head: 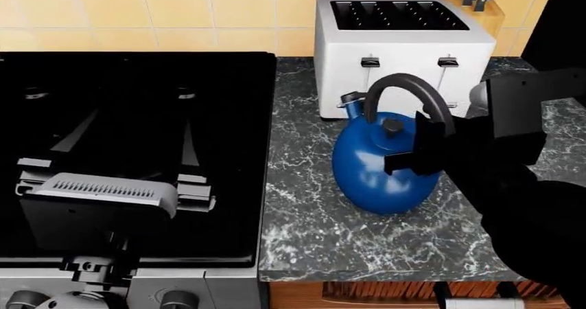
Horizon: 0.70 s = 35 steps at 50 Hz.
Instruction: Pick the kettle from the counter and place it on a stove burner. Then turn the burner on.
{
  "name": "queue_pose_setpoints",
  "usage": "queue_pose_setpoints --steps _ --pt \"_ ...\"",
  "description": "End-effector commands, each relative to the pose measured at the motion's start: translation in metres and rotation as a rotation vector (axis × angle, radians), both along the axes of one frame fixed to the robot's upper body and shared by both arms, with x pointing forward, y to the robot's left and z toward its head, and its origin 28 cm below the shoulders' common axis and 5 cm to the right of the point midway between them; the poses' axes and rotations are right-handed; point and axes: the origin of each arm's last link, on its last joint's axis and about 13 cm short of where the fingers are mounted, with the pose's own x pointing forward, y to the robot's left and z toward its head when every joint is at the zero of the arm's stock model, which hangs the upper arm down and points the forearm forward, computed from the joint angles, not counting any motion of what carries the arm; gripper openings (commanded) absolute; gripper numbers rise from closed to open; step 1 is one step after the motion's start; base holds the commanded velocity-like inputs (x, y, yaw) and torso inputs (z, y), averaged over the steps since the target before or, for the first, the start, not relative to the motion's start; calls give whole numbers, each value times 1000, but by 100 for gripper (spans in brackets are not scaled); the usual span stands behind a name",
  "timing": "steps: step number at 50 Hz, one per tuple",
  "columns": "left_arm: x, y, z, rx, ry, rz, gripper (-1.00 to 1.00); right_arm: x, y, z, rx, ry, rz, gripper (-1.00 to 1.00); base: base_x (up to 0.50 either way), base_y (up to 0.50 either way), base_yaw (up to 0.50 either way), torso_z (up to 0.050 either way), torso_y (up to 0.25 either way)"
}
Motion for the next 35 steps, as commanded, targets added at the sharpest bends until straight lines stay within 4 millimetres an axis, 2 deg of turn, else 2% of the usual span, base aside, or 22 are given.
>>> queue_pose_setpoints --steps 1,10,22,35 --pt "0 0 0 0 0 -1 100 0 1 2 23 -10 18 -100 0 0 0 0 0" --pt "0 1 0 -2 0 0 100 -5 0 10 27 -60 49 -100 0 0 0 0 0" --pt "-1 1 1 -6 -2 4 100 -26 0 39 -4 -189 80 -100 0 0 0 0 1" --pt "-1 3 2 -10 -8 7 100 -34 3 56 -19 -238 90 -100 0 0 0 0 1"
